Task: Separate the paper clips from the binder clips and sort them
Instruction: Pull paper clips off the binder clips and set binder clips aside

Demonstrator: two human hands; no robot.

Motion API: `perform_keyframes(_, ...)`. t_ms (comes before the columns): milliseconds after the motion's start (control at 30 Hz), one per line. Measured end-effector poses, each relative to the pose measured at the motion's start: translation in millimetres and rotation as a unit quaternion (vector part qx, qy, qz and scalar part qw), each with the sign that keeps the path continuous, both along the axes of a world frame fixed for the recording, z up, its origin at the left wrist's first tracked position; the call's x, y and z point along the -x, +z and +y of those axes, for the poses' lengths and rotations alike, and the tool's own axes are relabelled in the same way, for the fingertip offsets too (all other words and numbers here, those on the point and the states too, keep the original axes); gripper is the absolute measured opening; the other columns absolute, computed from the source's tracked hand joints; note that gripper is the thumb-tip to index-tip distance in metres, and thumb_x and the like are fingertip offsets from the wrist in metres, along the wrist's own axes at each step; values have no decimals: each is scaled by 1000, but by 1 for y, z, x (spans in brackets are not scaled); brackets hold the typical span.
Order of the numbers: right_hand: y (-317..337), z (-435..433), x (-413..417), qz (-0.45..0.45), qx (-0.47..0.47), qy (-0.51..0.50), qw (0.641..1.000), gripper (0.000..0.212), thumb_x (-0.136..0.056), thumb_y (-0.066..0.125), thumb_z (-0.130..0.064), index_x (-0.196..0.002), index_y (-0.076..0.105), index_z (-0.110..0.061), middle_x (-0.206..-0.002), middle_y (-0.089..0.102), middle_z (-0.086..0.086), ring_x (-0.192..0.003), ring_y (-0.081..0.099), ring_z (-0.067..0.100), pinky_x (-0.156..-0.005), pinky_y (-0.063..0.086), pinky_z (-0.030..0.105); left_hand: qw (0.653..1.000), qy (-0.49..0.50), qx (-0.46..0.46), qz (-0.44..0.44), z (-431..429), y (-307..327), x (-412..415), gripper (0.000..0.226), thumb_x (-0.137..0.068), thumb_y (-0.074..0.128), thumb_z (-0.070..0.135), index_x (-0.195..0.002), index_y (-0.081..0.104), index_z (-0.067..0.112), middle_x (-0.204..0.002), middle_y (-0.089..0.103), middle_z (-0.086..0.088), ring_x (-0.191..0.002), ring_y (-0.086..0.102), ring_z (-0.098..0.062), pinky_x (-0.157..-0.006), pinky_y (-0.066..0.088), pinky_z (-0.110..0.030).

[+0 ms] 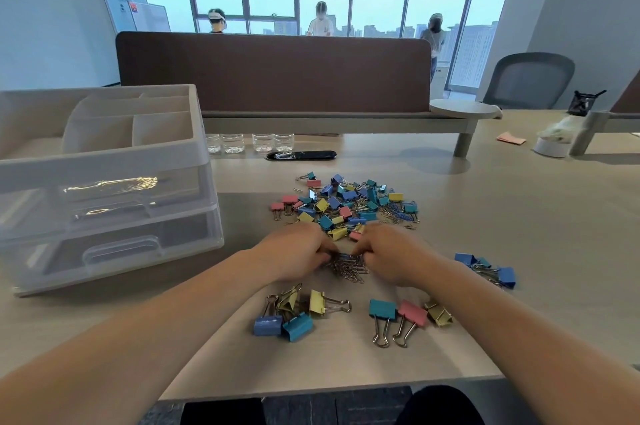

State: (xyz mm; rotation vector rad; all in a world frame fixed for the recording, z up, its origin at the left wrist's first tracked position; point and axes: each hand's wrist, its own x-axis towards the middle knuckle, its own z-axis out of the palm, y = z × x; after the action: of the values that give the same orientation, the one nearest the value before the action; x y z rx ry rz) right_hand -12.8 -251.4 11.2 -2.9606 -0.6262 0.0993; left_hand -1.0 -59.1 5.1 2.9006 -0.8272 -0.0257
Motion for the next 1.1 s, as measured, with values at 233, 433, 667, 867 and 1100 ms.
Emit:
perform_keyframes(233, 0, 5, -5, -20, -38, -13, 999, 19, -98, 52, -26, -109, 69, -26, -104, 66, -9, -89, 59, 7, -77, 51, 22, 1000, 3, 10, 1, 1, 2, 0, 32, -98, 50, 22, -125, 66, 31, -114, 67, 4, -97, 59, -15, -71, 36, -23)
perform_keyframes(433, 0, 20, -12, -13, -25, -28, 999, 13, -95, 60, -25, -104, 69, -23, -103, 67, -5, -89, 61, 11, -77, 53, 27, 1000, 21, 0, -8, 2, 3, -3, 27, -97, 50, 21, -115, 70, 25, -107, 68, -1, -92, 60, -20, -78, 50, -33)
perform_keyframes(667, 4, 27, -21, 30, 7, -53, 998, 13, -94, 57, -17, -99, 68, -14, -97, 66, 2, -86, 63, 17, -76, 56, 32, 999, 31, 4, -15, 2, 2, -6, 28, -95, 50, 21, -116, 68, 24, -112, 68, -1, -98, 61, -21, -84, 51, -37)
perform_keyframes(867, 1, 26, -23, 49, -24, -70, 996, 12, -94, 56, -18, -95, 67, -13, -96, 68, 4, -88, 65, 19, -80, 57, 37, 999, 31, 5, -19, 1, 0, -6, 25, -94, 51, 22, -110, 70, 26, -104, 69, 0, -89, 61, -19, -74, 51, -34)
perform_keyframes(1100, 0, 20, -23, 62, -129, -70, 987, 12, -92, 64, -17, -81, 60, -19, -81, 61, -5, -70, 53, 7, -62, 44, 24, 999, 40, 0, -18, 0, 1, -5, 24, -95, 51, 26, -111, 70, 25, -102, 70, 0, -87, 62, -19, -73, 52, -33)
